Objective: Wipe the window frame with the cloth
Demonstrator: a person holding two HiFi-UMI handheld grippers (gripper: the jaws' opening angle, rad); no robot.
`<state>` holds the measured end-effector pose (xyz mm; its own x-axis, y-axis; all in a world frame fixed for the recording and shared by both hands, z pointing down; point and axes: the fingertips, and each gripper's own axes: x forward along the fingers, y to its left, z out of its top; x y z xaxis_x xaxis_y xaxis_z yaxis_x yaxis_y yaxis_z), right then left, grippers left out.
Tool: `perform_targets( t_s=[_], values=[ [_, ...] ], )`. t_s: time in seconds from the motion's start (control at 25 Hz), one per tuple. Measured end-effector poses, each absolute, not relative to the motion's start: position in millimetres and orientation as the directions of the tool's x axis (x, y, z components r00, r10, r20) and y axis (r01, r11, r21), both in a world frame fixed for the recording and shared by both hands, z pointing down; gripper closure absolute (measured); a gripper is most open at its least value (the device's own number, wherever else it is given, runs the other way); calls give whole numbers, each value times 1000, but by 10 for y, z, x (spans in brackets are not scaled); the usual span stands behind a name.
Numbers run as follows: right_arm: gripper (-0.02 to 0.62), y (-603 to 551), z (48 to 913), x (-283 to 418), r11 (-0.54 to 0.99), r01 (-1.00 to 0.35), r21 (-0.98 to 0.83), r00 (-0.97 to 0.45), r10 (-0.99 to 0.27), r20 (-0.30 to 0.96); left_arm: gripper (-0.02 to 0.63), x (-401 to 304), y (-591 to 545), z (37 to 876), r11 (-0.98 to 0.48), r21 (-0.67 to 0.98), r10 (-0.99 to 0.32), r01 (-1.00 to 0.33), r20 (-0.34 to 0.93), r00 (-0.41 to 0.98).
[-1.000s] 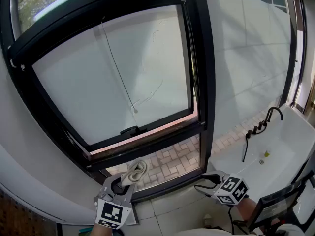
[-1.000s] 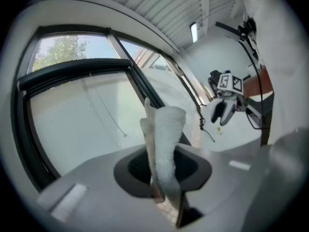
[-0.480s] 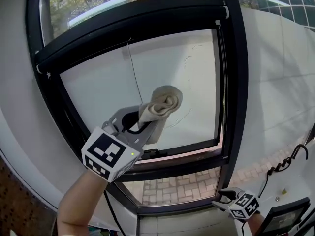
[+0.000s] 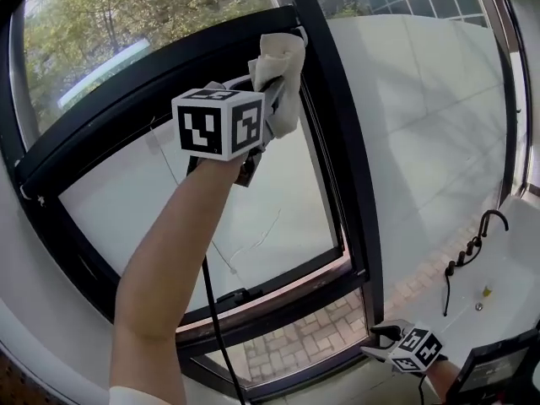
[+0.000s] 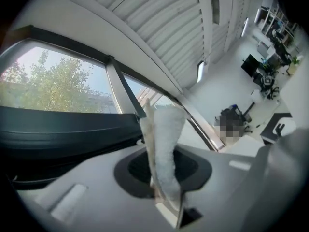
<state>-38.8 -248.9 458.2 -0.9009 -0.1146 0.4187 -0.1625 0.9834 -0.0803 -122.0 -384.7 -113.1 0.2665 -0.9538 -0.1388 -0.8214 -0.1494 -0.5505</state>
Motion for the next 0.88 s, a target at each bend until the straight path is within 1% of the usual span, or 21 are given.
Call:
perform_targets(
  t_s=[0.2,0.28,0.56,0.72,0.88],
  values=[
    [391,-2630,4555,-8,975,-219,-41,-884,-180,432,515,-1065,-4316,-1484,-142,-477,-951,-868,-177,253],
    [391,-2719,4537,184,964,-261,-39,-877,-221,426,515,-1001,-4519,-1541,-147,-446,-951,-883,-181,250],
    [391,-2962,4560,874,926,-376,-40,-844,-324,426,515,-1011,-4937,-1610,-87,-440,-966,-894,-184,184],
    [391,-3092,4633,1095,912,-409,-42,-827,-350,441,515,-1149,-4929,-1590,-58,-446,-972,-893,-180,152],
    [391,-3191,4595,1070,916,-399,-37,-832,-345,435,515,-1358,-4793,-1607,-42,-445,-976,-895,-174,132]
  ],
)
